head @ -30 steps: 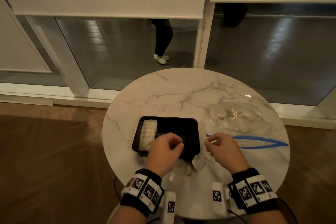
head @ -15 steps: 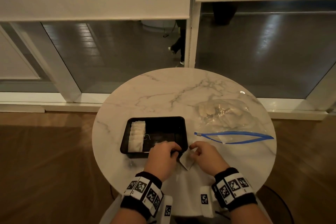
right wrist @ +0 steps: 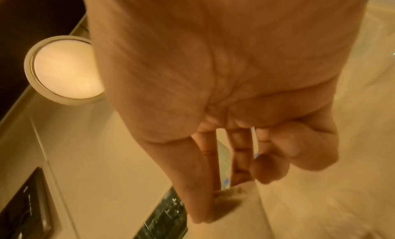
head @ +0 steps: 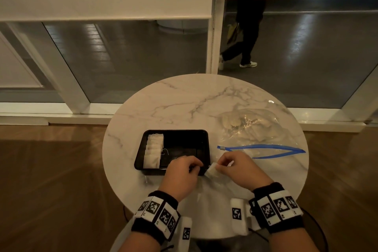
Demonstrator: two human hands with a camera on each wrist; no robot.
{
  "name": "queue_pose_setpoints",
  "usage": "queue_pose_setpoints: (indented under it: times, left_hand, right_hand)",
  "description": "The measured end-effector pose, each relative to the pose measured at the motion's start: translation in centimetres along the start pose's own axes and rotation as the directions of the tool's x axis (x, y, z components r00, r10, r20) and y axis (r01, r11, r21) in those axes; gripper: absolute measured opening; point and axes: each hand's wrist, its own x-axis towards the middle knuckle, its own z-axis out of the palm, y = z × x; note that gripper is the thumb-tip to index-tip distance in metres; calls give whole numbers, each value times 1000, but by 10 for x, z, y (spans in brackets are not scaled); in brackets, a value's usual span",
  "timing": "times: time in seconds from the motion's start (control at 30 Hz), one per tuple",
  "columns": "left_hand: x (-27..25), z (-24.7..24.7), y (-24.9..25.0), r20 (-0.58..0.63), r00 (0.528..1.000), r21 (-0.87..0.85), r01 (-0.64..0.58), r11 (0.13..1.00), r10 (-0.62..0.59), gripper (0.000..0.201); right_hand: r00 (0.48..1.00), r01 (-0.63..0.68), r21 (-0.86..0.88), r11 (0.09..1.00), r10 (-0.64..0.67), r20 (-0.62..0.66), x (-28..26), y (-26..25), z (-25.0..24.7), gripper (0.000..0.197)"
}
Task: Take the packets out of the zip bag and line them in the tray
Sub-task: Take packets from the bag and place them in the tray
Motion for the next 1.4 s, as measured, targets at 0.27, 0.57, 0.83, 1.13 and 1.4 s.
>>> queue_pose_setpoints:
  times: [0.27,0.57,0.83,1.13,1.4]
  left_hand:
    - [-1,-14,11,-18,992,-386,-121,915,123,16]
    - [4,-20,6,-94,994,-470,-96,877,58,9]
    - [5,-28,-8,-59,997,-218,37,975,-51,14]
    - [-4,-20,-9,147,988,10,53,999,-54,15]
    - [1,-49,-20,-265,960,-44,79,996,-88,21]
  right_hand:
    - [979,189,363,913,-145,-144,-6,-22,-15,7]
    - [973,217,409,886,-164,-161,-4,-26,-2,6]
    - [900,227,444,867,-13,-435,8,-24,8,7]
    - [945,151,480,864,16,-326,20,-33,28,8]
    - [970,35,430,902,73,-231,43,-44,47,12]
